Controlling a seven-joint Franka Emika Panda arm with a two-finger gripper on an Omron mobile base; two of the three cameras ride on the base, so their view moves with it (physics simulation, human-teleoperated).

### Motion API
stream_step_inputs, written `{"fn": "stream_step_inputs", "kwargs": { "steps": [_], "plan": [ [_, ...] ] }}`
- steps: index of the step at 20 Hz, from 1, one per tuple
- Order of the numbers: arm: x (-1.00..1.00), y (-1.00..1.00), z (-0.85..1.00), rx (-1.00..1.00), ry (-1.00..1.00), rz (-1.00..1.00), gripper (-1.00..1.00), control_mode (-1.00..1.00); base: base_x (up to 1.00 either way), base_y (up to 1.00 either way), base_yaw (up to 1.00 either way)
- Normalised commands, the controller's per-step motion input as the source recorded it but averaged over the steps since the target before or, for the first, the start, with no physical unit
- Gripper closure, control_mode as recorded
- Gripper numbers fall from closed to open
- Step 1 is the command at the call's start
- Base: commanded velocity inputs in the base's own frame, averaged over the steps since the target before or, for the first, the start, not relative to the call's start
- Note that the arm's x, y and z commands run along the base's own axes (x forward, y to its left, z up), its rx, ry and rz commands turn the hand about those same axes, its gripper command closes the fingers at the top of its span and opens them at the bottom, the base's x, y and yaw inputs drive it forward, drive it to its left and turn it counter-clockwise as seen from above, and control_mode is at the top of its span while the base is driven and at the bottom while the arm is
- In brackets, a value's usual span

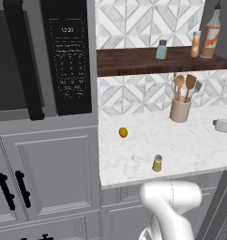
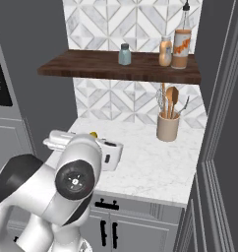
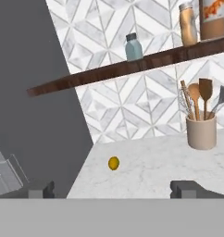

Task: Put the shaker and condiment bottle from the counter next to their counterparts in the cabinet.

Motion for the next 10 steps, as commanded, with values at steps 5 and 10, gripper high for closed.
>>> {"fn": "stream_step_inputs", "kwargs": {
  "steps": [5,10],
  "plan": [
    [0.00,0.30,-0.44,-0.07,0.00,0.15,-1.00,-1.00,0.00,0.00,0.00],
    [0.00,0.07,-0.47,-0.01,-0.05,0.18,-1.00,-1.00,0.00,0.00,0.00]
  ]
}}
